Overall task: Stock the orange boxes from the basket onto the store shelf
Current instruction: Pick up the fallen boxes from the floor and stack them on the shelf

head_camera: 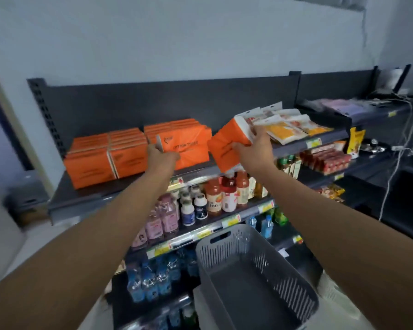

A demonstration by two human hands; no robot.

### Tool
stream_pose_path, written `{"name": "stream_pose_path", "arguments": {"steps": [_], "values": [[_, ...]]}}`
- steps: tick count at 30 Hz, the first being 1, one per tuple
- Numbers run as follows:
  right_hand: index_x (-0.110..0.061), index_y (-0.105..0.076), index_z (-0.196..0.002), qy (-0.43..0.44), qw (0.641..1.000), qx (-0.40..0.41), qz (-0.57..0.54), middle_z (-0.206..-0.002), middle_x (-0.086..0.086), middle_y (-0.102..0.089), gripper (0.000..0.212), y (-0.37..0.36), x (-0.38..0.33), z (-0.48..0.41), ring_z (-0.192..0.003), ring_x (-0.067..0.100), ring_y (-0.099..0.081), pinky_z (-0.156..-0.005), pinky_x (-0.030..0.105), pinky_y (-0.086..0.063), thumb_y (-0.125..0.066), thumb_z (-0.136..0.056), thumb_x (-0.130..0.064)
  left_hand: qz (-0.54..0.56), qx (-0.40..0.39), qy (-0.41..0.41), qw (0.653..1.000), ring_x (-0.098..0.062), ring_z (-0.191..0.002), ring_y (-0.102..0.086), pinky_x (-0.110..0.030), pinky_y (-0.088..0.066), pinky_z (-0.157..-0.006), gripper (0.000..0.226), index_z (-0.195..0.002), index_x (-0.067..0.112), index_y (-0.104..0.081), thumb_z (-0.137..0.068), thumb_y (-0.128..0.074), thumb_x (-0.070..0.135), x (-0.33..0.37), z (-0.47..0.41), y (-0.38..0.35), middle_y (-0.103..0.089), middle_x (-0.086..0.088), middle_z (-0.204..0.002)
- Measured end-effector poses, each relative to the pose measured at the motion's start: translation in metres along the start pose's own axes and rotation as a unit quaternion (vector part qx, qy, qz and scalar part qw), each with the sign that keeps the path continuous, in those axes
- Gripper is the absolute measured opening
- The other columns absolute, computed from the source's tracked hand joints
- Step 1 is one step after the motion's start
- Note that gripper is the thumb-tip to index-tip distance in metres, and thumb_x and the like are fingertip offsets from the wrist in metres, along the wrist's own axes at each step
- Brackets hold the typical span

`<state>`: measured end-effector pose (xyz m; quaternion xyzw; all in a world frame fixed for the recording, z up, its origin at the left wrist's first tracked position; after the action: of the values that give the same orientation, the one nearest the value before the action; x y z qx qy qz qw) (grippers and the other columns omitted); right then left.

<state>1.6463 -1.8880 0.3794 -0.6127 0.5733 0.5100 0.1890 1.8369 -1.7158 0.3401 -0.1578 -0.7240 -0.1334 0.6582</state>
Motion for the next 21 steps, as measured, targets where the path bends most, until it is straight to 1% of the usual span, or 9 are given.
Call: {"name": "stream_pose_path", "arguments": {"steps": [3,6,7,10,12,14,16,18,21], "values": [[-0.010,-0.041,-0.128,-0.031,0.998,-0.022,-0.046,-0.127,0.012,-0.050,0.052,-0.031,0.006,-0.018,-0.108,0.028,-0.055,-0.091,0.042,-0.050,-0.067,-0.084,-0.018,-0.019,0.009,0.022,1.000,-0.026,-0.100,-0.058,-0.041,-0.049,-0.092,0.040,-0.108,0.011,-0.043,-0.077,-0.065,-0.003,-0.013,-0.027,0.023,-0.058,-0.010,-0.110],[-0.010,-0.042,-0.124,-0.060,0.992,-0.049,-0.099,-0.122,0.010,-0.052,0.046,-0.056,0.015,-0.038,-0.095,0.022,-0.056,-0.072,0.032,-0.049,-0.066,-0.085,-0.015,-0.034,0.025,0.019,0.999,-0.025,-0.102,-0.057,-0.039,-0.048,-0.089,0.038,-0.108,0.012,-0.043,-0.080,-0.065,-0.002,-0.018,-0.044,0.035,-0.058,-0.009,-0.111],[-0.011,-0.042,-0.121,-0.071,0.989,-0.061,-0.115,-0.123,0.011,-0.052,0.043,-0.064,0.019,-0.045,-0.095,0.023,-0.057,-0.072,0.033,-0.052,-0.065,-0.085,-0.014,-0.044,0.030,0.018,0.998,-0.023,-0.100,-0.055,-0.036,-0.046,-0.085,0.037,-0.109,0.012,-0.043,-0.082,-0.064,-0.002,-0.020,-0.049,0.036,-0.057,-0.008,-0.109],[-0.017,-0.041,-0.115,-0.098,0.982,-0.094,-0.134,-0.129,0.012,-0.042,0.039,-0.086,0.032,-0.068,-0.100,0.029,-0.058,-0.087,0.046,-0.055,-0.064,-0.084,-0.015,-0.079,0.054,0.013,0.995,-0.019,-0.092,-0.050,-0.029,-0.040,-0.069,0.034,-0.109,0.010,-0.043,-0.084,-0.064,0.002,-0.022,-0.063,0.037,-0.054,-0.004,-0.096],[-0.015,-0.042,-0.121,-0.108,0.979,-0.116,-0.124,-0.127,0.009,-0.033,0.042,-0.096,0.040,-0.084,-0.089,0.023,-0.054,-0.091,0.046,-0.054,-0.063,-0.085,-0.015,-0.099,0.072,0.013,0.992,-0.019,-0.091,-0.048,-0.026,-0.039,-0.064,0.032,-0.108,0.010,-0.042,-0.085,-0.063,0.003,-0.023,-0.076,0.034,-0.052,-0.002,-0.092],[-0.013,-0.043,-0.123,-0.113,0.977,-0.132,-0.120,-0.129,0.010,-0.030,0.043,-0.106,0.049,-0.101,-0.084,0.019,-0.050,-0.092,0.045,-0.054,-0.064,-0.086,-0.014,-0.119,0.083,0.021,0.989,-0.019,-0.092,-0.047,-0.027,-0.039,-0.065,0.032,-0.110,0.009,-0.042,-0.086,-0.062,0.002,-0.027,-0.089,0.029,-0.051,-0.006,-0.099],[-0.013,-0.044,-0.122,-0.112,0.975,-0.146,-0.121,-0.132,0.011,-0.034,0.042,-0.116,0.058,-0.115,-0.094,0.024,-0.054,-0.092,0.044,-0.054,-0.065,-0.086,-0.014,-0.146,0.090,0.029,0.985,-0.019,-0.092,-0.045,-0.027,-0.038,-0.064,0.030,-0.107,0.010,-0.041,-0.087,-0.061,0.002,-0.034,-0.099,0.021,-0.049,-0.008,-0.101],[-0.015,-0.045,-0.119,-0.112,0.973,-0.164,-0.116,-0.132,0.013,-0.043,0.041,-0.131,0.070,-0.127,-0.103,0.027,-0.057,-0.090,0.042,-0.054,-0.067,-0.085,-0.016,-0.173,0.088,0.040,0.980,-0.018,-0.093,-0.047,-0.028,-0.040,-0.068,0.030,-0.111,0.010,-0.043,-0.088,-0.061,0.002,-0.042,-0.105,0.013,-0.051,-0.008,-0.105],[-0.011,-0.046,-0.119,-0.106,0.972,-0.186,-0.094,-0.127,0.015,-0.050,0.039,-0.154,0.090,-0.138,-0.100,0.025,-0.058,-0.082,0.033,-0.051,-0.066,-0.086,-0.015,-0.203,0.096,0.046,0.973,-0.022,-0.102,-0.052,-0.027,-0.042,-0.080,0.039,-0.124,0.003,-0.045,-0.088,-0.060,0.003,-0.052,-0.114,0.005,-0.055,-0.012,-0.118]]}}
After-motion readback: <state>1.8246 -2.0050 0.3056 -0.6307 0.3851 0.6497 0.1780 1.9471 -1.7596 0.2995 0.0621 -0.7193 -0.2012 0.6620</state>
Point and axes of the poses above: each hand's wrist, its own z-axis away from the middle knuckle, its own y-axis out of the back of the hand, x = y × z, the point moved 10 cm from there along -z, towards the middle knuckle
